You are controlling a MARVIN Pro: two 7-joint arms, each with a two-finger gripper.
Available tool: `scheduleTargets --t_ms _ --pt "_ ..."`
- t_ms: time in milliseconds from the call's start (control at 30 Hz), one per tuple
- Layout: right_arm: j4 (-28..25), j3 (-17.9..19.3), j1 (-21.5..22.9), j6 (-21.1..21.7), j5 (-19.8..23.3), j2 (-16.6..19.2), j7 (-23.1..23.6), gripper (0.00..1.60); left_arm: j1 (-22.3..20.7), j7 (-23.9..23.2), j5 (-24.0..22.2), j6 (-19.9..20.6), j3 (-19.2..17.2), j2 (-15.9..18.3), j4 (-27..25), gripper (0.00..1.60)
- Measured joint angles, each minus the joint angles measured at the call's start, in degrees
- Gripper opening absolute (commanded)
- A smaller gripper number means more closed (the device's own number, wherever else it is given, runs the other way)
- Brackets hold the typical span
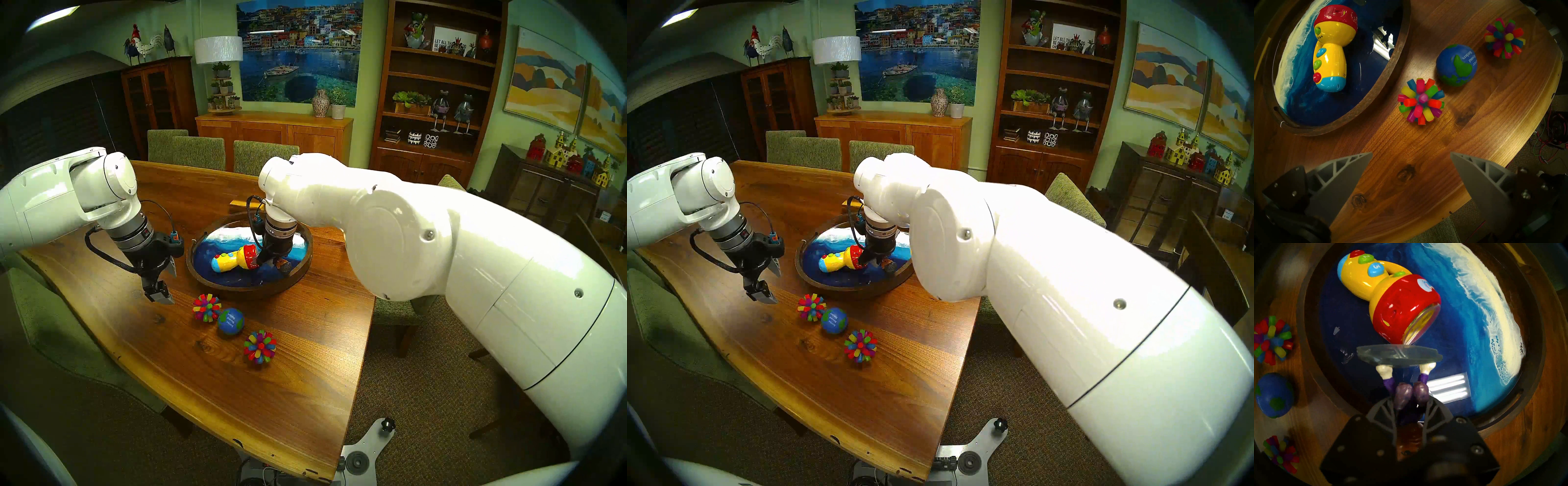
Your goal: Put toys in center tray
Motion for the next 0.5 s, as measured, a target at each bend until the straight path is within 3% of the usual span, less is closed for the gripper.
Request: scheduleTargets --t_ms 500 --pt "1.4 -3.6 -1.6 -5.7 -3.6 -0.2 0.9 0.0 0.1 0.0 0.0 0.0 0.0 -0.1 0.1 1.6"
